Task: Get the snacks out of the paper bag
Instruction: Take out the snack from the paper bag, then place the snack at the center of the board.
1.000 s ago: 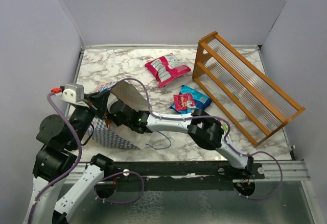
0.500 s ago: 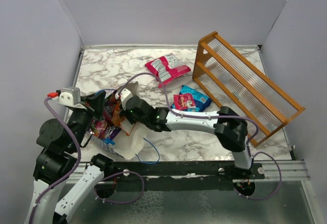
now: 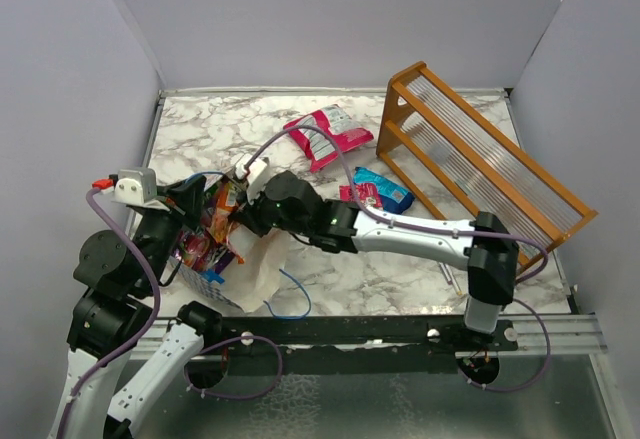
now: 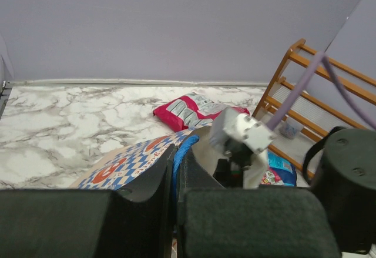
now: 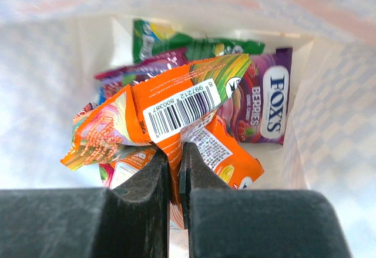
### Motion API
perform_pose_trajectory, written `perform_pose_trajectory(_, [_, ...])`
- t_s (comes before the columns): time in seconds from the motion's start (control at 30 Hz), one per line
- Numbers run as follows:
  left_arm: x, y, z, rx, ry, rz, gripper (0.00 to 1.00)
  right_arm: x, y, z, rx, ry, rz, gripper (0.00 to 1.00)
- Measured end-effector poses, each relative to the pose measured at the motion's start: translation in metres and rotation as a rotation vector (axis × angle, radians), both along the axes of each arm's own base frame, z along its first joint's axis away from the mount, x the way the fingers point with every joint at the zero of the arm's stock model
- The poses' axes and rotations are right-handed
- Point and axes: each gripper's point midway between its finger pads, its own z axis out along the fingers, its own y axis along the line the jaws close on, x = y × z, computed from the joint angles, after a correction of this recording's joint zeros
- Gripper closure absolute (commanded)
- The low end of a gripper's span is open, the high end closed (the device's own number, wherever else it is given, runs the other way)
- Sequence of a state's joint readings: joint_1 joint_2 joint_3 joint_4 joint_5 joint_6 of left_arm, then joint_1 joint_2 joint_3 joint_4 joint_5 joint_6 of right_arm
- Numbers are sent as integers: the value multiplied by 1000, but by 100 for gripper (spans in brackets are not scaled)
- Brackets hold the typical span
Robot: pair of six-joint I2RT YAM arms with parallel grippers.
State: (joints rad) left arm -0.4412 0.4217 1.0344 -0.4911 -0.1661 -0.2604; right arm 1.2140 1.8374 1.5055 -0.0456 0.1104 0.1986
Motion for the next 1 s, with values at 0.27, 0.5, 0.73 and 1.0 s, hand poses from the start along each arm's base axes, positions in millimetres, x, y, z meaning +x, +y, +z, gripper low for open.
perform_pose_trajectory(0.27, [1,3,0,-9,1,18,100,-20,-32,110,196,-55,35,99])
perform_pose_trajectory(0.5, [3,9,0,-24,5,54,100,-38,-89,169,272,-138,41,99])
perform_pose_trajectory(0.73, [2,9,-1,-58,22,58,100,-28,-175,183,227,-242,-149,99])
perform_pose_trajectory(1.0, [0,6,-5,-141,67,52,100,18,-234,112,-67,-278,-454,99])
